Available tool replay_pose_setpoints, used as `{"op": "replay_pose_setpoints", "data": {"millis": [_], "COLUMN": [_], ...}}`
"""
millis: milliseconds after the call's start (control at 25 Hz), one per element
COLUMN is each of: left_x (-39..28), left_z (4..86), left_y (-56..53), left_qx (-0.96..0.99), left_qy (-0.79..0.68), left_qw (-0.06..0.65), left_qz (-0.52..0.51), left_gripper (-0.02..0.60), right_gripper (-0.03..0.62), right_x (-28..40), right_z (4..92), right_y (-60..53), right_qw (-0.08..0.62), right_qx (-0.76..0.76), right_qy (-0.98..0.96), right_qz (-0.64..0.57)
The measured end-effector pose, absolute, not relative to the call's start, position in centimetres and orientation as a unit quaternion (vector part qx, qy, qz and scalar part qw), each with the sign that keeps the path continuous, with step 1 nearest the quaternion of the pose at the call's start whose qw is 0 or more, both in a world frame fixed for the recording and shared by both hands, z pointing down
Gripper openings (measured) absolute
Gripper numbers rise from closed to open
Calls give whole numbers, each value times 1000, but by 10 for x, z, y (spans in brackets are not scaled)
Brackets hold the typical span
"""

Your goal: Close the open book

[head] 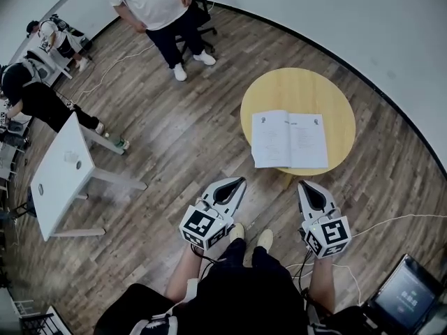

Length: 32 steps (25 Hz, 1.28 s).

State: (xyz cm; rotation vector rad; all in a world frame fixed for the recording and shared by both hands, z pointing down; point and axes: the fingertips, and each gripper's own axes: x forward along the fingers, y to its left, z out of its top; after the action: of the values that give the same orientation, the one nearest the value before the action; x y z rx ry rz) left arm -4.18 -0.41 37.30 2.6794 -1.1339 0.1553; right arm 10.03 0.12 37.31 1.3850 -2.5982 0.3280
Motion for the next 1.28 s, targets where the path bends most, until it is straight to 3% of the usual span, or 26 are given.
{"op": "replay_pose_setpoints", "data": {"millis": [920,1280], "left_x": [-66,-79], "left_z": [513,521], "left_y": [-28,-39], "left_qx": [895,892], "left_qy": [-379,-381], "left_qw": [207,221], "left_qz": [109,101], "left_gripper": [-2,-2], "right_gripper": [-3,-3], "right_x": [61,40], "right_z": [506,536], "right_y": [-40,-60], "right_qw": [159,195], "right_qx": [438,443], "right_qy": [-865,-851], "right_qz": [185,203]}}
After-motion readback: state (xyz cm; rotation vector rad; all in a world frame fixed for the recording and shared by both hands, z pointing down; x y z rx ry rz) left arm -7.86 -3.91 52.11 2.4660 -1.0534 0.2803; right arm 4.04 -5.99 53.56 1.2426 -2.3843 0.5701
